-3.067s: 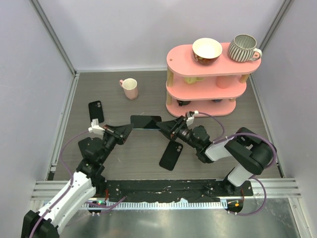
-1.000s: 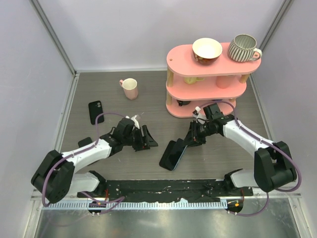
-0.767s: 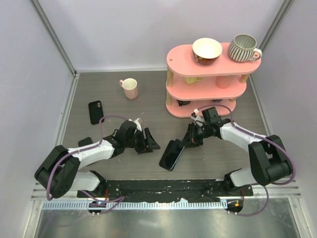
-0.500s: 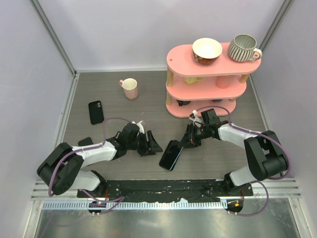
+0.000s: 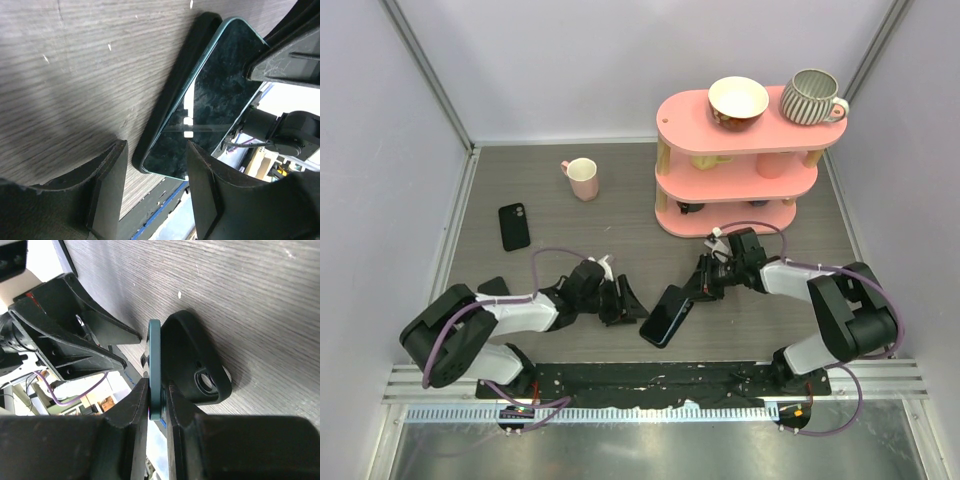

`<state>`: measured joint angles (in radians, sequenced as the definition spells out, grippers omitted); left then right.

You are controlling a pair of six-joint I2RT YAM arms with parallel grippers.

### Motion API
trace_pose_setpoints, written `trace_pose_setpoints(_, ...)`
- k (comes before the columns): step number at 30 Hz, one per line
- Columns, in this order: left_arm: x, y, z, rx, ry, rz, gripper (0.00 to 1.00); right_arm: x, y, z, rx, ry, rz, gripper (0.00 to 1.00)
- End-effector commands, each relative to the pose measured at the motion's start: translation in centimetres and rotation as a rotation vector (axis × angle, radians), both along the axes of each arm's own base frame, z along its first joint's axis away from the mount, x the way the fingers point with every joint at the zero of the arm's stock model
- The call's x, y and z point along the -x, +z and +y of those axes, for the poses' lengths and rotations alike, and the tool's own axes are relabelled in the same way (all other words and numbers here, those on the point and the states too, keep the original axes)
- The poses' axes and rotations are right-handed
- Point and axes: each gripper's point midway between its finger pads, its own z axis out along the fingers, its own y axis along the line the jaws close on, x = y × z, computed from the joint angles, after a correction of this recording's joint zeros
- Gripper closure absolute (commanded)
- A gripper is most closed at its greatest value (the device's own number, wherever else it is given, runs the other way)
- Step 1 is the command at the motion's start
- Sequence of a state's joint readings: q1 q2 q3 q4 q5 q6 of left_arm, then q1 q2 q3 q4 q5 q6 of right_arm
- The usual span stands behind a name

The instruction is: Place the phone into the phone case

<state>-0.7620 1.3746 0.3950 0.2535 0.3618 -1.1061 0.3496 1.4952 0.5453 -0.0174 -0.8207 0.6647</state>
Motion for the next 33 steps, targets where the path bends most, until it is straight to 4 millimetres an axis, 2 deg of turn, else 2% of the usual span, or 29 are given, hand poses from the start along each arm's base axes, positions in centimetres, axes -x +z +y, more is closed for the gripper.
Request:
trace_pose_setpoints(1, 0.5, 0.4, -0.8, 0.073, 0.028, 0.008, 0.46, -2.2, -0.9, -1.1, 0.084, -0.105, -0.137, 0.92)
trace_pose_setpoints(3, 0.7, 0.8, -1.2, 0.1, 0.03, -0.002, 0.46, -1.8, -1.0, -1.4, 0.088, -0.131, -0.135, 0.87)
trace_pose_setpoints(5, 1.2, 0.6, -1.5, 0.091, 0.018, -0.003, 0.46, -1.2, -1.3, -1.7, 0.093, -0.148, -0.126, 0.76)
trace_pose_setpoints(8, 1.4, 0.0, -1.6, 0.074, 0.009, 0.005, 0.47, -1.6, -0.1, -2.0, 0.08, -0.202, -0.172, 0.69)
trace_pose_setpoints(10, 1.4, -0.3, -1.7, 0.068, 0.008, 0.01, 0.48, -1.8, 0.9, -2.0, 0.072, -0.225, -0.184, 0.58)
trace_pose_setpoints(15, 1.6, -0.8, -1.9, 0.059, 0.0, 0.019, 0.5, -2.3, 2.9, -2.2, 0.074, -0.249, -0.202, 0.45)
trace_pose_setpoints(17, 1.6, -0.9, -2.0, 0.056, -0.001, 0.015, 0.5, -2.5, 3.3, -2.4, 0.095, -0.263, -0.2, 0.44)
trace_pose_setpoints(25, 2.2, -0.1, -3.3, 0.095, -0.021, 0.001, 0.51, -2.2, 1.3, -5.1, 0.326, -0.318, -0.078, 0.42)
trace_pose_setpoints(30, 2.4, 0.9, -4.4, 0.128, -0.029, -0.019, 0.51, -1.4, 2.0, -4.6, 0.266, -0.337, -0.06, 0.42)
trace_pose_setpoints(33, 1.7, 2.1, -4.6, 0.157, -0.007, -0.053, 0.51, -0.7, 2.1, -3.9, 0.219, -0.345, -0.057, 0.43)
